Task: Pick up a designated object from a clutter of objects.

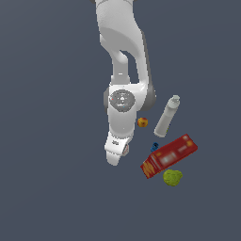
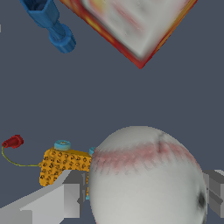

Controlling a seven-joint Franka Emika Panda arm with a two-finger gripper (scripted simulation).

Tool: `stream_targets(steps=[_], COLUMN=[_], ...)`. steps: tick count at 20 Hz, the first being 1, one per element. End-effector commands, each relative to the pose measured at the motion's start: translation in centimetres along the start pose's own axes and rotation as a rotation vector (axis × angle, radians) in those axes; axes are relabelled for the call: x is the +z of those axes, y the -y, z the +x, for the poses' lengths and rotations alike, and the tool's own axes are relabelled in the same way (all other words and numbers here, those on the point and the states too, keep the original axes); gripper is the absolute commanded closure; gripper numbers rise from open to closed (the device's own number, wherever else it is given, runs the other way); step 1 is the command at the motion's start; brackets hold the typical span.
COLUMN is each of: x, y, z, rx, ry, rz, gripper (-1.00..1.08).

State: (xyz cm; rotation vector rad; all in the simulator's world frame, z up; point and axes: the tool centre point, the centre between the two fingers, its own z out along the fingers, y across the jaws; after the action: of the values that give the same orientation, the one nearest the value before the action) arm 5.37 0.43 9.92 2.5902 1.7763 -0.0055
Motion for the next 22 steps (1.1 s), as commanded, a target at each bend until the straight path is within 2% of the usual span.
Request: stream_targets(steps=[1, 22], x=[-1.8, -17.4], y=[1.0, 10.3], z=[-0.2, -2.0], rx=[0.000, -0.001], ry=[0.000, -0.003], rz=[-0.003, -0.002], gripper=[1.08, 1.08])
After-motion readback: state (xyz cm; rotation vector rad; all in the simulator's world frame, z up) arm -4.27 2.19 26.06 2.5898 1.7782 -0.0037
